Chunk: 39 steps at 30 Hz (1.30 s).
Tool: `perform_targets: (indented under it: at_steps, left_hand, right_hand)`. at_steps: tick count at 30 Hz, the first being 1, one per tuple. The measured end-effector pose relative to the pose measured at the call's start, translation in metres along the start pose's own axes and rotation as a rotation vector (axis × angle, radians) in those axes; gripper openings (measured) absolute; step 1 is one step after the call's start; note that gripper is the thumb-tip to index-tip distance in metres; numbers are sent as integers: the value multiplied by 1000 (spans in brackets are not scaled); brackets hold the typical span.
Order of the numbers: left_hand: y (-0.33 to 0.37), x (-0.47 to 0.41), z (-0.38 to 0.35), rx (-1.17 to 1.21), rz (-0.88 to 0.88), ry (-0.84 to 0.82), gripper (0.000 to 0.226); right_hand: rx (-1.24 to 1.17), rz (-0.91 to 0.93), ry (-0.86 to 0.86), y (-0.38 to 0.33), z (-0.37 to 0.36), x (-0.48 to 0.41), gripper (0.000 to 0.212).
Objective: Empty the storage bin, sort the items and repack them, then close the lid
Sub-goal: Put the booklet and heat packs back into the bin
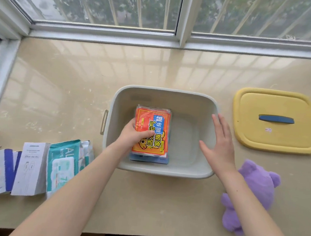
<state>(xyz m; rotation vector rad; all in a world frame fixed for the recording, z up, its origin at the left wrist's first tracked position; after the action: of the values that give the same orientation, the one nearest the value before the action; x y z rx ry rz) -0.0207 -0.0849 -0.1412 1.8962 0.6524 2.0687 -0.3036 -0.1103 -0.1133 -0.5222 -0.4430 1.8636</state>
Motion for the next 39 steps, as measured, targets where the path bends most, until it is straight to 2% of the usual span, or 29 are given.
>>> perform_targets:
  at_steps: [11, 15, 21, 26, 33, 39]
  left_hand:
    - [-15, -50, -3, -6, 118, 101, 62]
    - [-12, -51, -5, -11, 75, 140, 53]
    - [-18, -50, 2, 42, 131, 174, 32]
    - [-16, -58, 4, 80, 36, 216, 31]
    - [-13, -55, 4, -53, -91, 319, 26]
    - [-12, -56, 7, -150, -146, 387, 60]
  right_hand:
    - [12, -31, 46, 1, -1, 0, 90]
    - [6, -40, 40, 1, -2, -1, 91]
    - [16, -34, 23, -1, -1, -2, 93]
    - [30, -14, 16, 0, -3, -3, 93]
    - [23, -15, 25, 0, -2, -3, 93]
    - [29, -15, 22, 0, -3, -4, 91]
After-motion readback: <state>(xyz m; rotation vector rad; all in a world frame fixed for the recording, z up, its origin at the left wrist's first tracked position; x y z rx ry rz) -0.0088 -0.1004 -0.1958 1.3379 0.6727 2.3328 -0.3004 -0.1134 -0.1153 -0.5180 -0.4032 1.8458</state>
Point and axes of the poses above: each hand's wrist, its own x-axis away from the middle knuckle, its own z-axis out of the back of the hand, y = z × x, the point moved 4 cm from there along -x, towards the middle knuckle, and after that the axes turned 15 degrees about z, right-handed, at the moved point
